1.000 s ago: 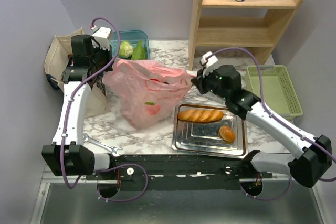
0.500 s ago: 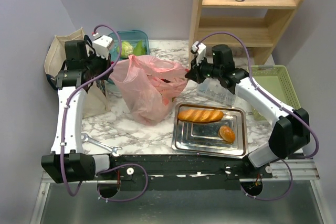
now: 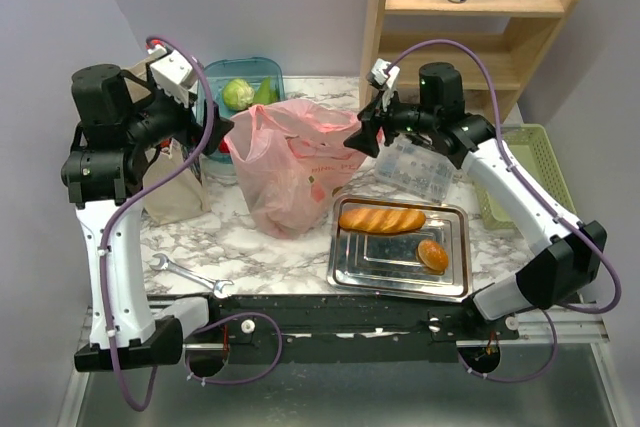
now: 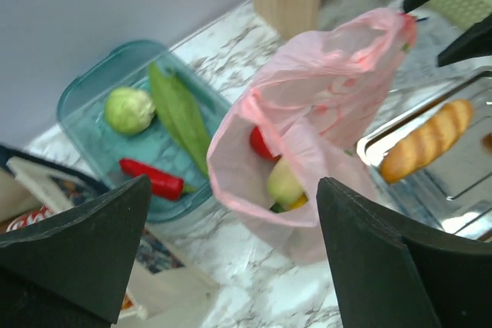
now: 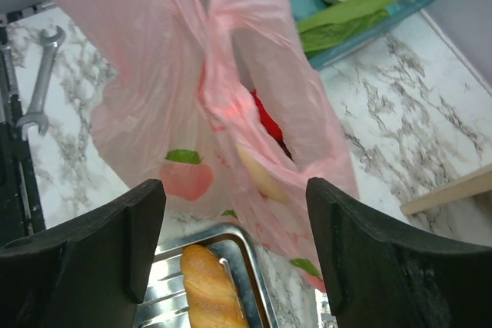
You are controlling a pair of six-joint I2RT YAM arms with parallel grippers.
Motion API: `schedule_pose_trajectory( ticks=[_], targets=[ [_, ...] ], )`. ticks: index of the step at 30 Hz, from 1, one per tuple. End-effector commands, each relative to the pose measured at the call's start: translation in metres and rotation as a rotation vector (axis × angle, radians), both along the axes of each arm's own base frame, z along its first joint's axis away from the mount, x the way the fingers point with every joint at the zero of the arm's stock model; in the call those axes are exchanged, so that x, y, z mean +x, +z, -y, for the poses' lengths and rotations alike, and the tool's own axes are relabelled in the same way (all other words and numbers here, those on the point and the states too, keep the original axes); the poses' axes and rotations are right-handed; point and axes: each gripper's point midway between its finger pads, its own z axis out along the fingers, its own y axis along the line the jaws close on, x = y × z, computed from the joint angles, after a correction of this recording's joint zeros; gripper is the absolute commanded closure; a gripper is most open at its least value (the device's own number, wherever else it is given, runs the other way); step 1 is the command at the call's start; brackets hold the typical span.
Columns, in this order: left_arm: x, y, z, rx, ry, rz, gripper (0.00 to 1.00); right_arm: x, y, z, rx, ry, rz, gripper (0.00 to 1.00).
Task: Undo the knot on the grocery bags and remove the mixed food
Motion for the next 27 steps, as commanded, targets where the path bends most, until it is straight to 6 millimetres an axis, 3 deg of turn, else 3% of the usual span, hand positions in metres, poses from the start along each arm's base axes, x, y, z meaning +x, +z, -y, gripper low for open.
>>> schedule_pose_trajectory(
  ticks=[1,4,7,11,16,19,21,24,27],
  targets=[
    [-0.007,-0.003,0.038,-0.072,-0.103,-0.092,0.15,-0.031,0.030,-0.010,0.074,0.132,0.034,0.20],
    [-0.001,-0.017,0.056,-0.063,-0.108,-0.160,0.20,-0.034,0.033,-0.019,0.081,0.149,0.018,0.22],
    [0.014,-0.032,0.058,-0.066,-0.030,-0.222,0.26,-0.040,0.035,-0.026,0.085,0.163,0.024,0.23],
    [0.024,-0.049,0.071,-0.064,-0.023,-0.285,0.25,-0.043,0.023,-0.029,0.066,0.173,0.013,0.23],
    [0.007,-0.058,0.113,-0.061,-0.214,-0.297,0.33,-0.042,0.008,-0.030,0.038,0.184,0.026,0.19],
    [-0.011,-0.054,0.134,-0.049,-0.342,-0.245,0.29,-0.034,-0.008,-0.030,0.005,0.179,0.062,0.15],
    [-0.011,-0.061,0.142,-0.001,-0.357,-0.237,0.29,-0.029,-0.017,-0.032,-0.014,0.191,0.076,0.15],
    [-0.011,-0.065,0.147,0.021,-0.387,-0.262,0.47,-0.024,-0.020,-0.034,-0.017,0.204,0.102,0.13],
    [-0.028,-0.058,0.151,0.034,-0.502,-0.216,0.91,-0.027,-0.019,-0.039,-0.002,0.252,0.155,0.09]
  ],
)
